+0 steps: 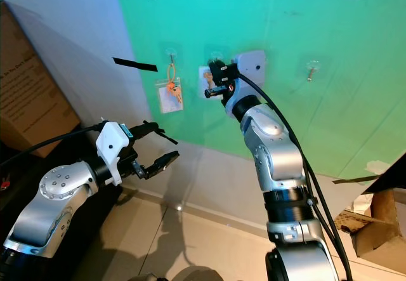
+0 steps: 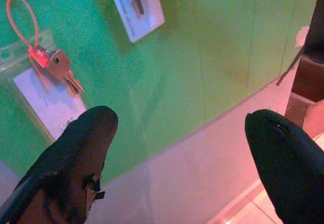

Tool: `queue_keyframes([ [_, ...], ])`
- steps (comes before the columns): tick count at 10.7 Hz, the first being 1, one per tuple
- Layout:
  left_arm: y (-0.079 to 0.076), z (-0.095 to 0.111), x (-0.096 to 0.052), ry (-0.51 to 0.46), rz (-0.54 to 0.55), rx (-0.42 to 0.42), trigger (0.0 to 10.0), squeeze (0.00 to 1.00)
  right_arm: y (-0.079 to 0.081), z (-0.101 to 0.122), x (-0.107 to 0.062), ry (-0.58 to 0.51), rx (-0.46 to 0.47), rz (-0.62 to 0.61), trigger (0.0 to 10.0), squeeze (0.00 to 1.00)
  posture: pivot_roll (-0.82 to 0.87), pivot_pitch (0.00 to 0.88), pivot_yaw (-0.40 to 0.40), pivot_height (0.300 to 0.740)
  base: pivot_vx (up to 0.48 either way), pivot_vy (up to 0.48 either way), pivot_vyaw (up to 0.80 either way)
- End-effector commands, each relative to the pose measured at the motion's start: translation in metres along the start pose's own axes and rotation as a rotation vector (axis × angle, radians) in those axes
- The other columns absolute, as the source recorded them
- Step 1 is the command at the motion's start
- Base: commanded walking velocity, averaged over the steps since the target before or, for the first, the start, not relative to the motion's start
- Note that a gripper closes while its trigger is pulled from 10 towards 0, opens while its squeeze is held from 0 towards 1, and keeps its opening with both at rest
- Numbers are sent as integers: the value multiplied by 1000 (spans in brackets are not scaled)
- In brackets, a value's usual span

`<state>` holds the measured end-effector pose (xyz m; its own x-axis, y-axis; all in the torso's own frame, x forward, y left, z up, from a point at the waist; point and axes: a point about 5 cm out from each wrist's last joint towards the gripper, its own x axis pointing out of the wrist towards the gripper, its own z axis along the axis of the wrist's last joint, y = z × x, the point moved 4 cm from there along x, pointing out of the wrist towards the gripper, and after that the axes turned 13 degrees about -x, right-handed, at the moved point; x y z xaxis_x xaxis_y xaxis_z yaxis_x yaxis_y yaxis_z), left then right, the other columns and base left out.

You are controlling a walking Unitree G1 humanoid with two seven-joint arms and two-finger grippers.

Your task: Hang keys on a hook

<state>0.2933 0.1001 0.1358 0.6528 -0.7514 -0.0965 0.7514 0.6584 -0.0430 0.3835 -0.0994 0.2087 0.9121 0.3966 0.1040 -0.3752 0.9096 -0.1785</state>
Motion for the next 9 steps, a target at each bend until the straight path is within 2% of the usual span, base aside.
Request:
queue_keyframes([
  [1, 1, 3, 0, 1, -8, 10, 10000, 247, -4, 6, 4, -6, -5, -23, 10000, 0, -98, 0, 94, 740, 0, 0, 0],
  [2, 0, 4, 1, -2, -12, 8, 10000, 247, -9, -4, 8, 55, -20, -49, 10000, 0, -99, 0, 93, 740, 0, 0, 0],
  [5, -1, 4, 2, -5, -13, 3, 10000, 251, -18, -12, 12, 101, 16, -99, 10000, 0, -98, 0, 88, 740, 0, 0, 0],
  [9, -2, 3, 1, -3, -17, -6, 10000, 255, -19, -28, 8, 172, 10, -107, 10000, 0, -99, 0, 86, 740, 0, 0, 0],
])
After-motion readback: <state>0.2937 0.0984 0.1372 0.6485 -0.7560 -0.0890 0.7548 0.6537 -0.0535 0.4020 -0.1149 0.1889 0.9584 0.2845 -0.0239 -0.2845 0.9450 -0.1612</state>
